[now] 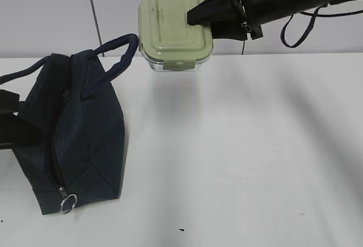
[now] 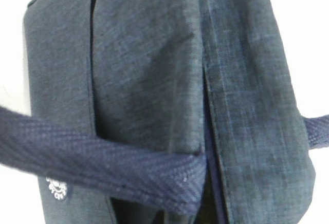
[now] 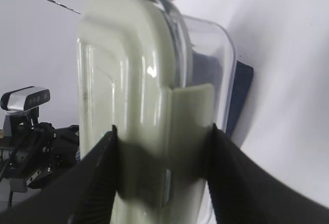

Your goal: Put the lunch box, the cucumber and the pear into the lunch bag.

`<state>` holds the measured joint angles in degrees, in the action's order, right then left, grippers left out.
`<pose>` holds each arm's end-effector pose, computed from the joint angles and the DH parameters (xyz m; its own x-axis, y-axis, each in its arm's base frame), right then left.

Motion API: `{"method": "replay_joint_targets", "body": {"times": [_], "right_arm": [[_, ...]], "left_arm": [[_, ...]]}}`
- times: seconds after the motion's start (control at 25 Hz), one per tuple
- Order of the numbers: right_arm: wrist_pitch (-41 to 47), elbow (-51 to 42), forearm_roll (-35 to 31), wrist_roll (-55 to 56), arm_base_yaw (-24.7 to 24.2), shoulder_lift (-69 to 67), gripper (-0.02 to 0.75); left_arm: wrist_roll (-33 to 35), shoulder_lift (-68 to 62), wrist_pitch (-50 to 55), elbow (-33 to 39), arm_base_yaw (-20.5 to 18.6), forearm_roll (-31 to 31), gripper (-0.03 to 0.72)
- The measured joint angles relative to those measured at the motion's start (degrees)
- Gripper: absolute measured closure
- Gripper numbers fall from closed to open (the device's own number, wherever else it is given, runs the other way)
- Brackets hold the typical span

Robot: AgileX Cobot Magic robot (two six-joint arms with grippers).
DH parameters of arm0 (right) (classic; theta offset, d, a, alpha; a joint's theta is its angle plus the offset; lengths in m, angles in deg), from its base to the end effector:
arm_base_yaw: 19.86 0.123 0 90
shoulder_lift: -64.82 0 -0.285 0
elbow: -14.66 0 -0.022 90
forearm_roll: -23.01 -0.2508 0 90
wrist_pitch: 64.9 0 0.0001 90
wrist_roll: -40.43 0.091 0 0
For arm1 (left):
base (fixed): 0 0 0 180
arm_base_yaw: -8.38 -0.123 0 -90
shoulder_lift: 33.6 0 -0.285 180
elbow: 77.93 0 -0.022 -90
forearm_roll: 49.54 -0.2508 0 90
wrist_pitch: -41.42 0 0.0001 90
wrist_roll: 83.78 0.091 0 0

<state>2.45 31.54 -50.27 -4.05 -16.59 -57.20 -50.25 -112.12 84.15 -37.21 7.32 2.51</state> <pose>0.4211 0.1047 0.2879 -0.8337 0.0140 -0.5521 -0.4917 0.4364 0.7536 0.2134 -0.0448 0.2332 -0.8875 -0.1596 -0.4324 0.1124 0.8348 -0.5389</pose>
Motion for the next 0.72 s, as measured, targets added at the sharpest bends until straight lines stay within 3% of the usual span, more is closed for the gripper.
{"method": "replay_joint_targets", "body": {"times": [0.72], "right_arm": [[0.7,4.4,0.1,3.9,1.0,0.0,0.352]], "left_arm": [[0.0,0.0,0.2,0.0,0.0,-0.1,0.706]]}}
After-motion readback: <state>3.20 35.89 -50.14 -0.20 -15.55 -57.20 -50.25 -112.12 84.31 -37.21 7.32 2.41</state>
